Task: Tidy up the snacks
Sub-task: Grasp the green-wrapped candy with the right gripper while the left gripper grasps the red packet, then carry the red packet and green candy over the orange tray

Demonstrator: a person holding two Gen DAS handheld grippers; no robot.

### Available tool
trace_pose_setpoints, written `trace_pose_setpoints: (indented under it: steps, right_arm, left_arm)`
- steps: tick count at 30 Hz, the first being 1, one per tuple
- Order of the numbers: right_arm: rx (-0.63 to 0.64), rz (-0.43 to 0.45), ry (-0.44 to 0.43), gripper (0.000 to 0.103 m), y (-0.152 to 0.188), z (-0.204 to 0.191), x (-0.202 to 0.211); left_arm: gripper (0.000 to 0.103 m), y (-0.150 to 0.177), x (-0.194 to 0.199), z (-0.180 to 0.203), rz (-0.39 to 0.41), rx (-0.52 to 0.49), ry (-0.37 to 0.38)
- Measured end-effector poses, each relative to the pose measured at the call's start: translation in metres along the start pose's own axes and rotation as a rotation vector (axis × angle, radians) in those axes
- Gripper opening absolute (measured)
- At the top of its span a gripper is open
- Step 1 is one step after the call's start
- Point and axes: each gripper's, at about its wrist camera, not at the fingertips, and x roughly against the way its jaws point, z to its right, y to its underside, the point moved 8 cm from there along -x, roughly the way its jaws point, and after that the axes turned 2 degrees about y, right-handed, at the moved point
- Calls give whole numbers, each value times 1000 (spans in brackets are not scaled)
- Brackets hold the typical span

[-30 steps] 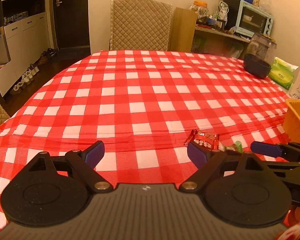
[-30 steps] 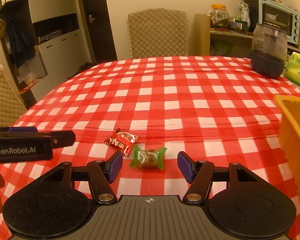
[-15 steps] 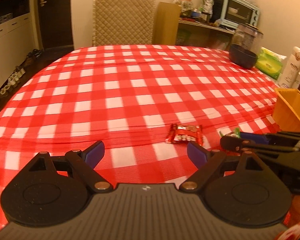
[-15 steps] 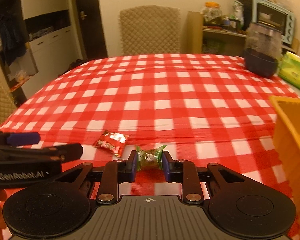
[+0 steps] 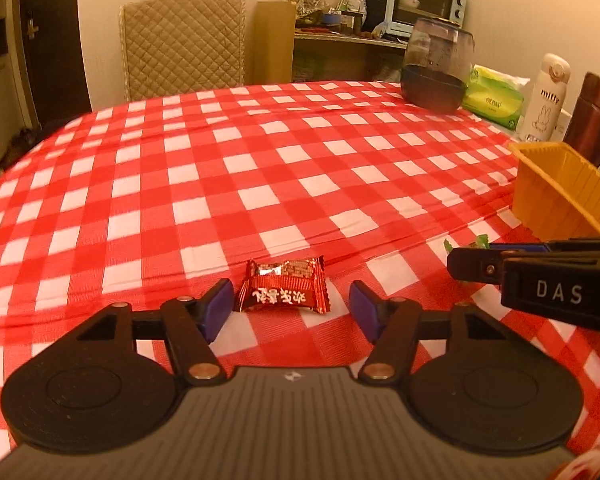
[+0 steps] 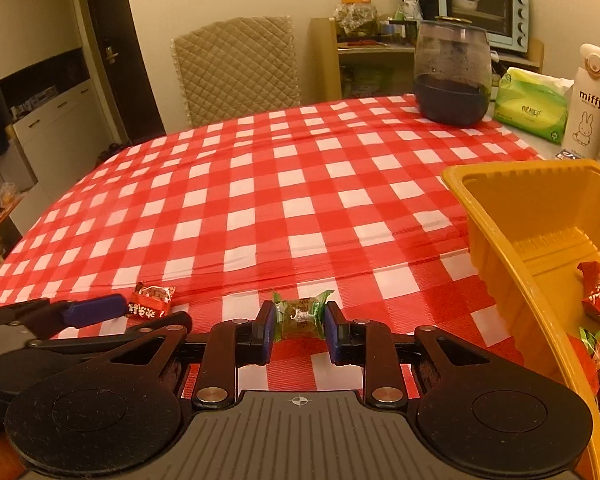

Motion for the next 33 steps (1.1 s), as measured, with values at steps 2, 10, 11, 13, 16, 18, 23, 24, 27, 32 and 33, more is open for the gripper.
trace_pose_setpoints:
  steps: [2,10,11,13,16,18,23,24,27,32,33]
  right_arm:
    - [-6,-2,-3,26,1,0,0]
    - [-11,-10,-4,26,4,-1,-2]
    - [-9,-8,-3,26,4,-1,-2]
    - [-6,-4,-2,26,3,-1,-1]
    - [-6,2,-5,26,3,-1,3]
    - [2,5,-2,26,6,0,8]
    - [28,1,-7,26,19,-1,27]
    - [34,1,-9,26,22,-1,32]
    - [51,5,-13,26,33,-1,49]
    - [63,-7,-25,26,53,1,77]
    - [63,-9,-27,26,57,1,83]
  left_arm:
    - [60,-1,-2,1,6,-1,-10]
    - [39,-3,-5,4,17,-26,-33]
    - [37,-2,-4,4,18,-31,-33]
    - [35,-1,-2,5,13,-38,-29]
    - [33,2,4,6,-3,-26,-25]
    - [33,6,10,7,-12,-8,-22]
    - [33,18,30,12,-35,39,-25]
    - [33,22,35,15,-40,49,-28]
    - [32,32,52,21,-46,77,-31]
    - [32,45,85,35,-41,116,-36]
    - [32,48,92,38,-41,123,-38]
